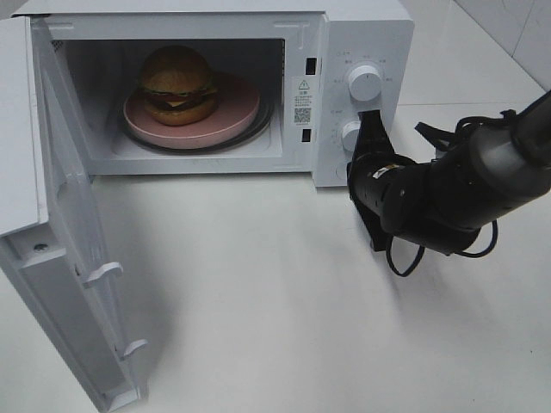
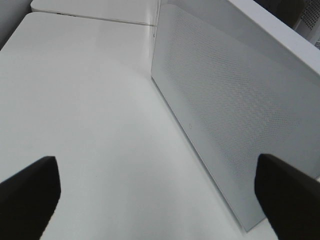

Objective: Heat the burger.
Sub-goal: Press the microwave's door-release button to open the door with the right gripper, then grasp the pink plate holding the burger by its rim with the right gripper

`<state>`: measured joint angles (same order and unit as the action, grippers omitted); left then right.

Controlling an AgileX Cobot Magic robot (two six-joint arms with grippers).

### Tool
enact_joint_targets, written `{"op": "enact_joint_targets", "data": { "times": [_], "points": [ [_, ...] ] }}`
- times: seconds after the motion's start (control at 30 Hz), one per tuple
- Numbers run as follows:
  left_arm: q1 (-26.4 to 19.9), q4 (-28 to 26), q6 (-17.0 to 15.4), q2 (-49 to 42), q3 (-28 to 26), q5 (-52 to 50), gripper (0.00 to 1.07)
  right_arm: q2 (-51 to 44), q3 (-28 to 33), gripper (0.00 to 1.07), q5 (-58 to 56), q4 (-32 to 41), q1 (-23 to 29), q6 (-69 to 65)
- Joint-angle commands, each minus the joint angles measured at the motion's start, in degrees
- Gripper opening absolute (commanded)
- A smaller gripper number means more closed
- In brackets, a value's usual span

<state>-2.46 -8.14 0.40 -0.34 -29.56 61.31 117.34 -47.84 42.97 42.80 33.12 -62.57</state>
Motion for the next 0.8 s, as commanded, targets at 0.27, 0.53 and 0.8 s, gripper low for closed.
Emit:
{"op": "enact_joint_targets", "data": {
  "times": [0.27,0.53,0.8],
  "points": [
    [-0.1,0.0,-0.4,-1.0,0.0,-0.1,0.98,-8.3,4.2,0.00,-12.5,-0.9,-0.2,23.3],
    [-0.1,0.0,-0.4,-1.0,0.0,-0.1,0.98,-13.8,4.2,0.02,-19.0,-4.4,-0.2,43.9],
    [-0.1,0.0,-0.4,-1.0,0.0,-0.1,0.98,-18.6,3.6,0.04,-28.8,-12.5,-0.3,51.8]
  ]
}}
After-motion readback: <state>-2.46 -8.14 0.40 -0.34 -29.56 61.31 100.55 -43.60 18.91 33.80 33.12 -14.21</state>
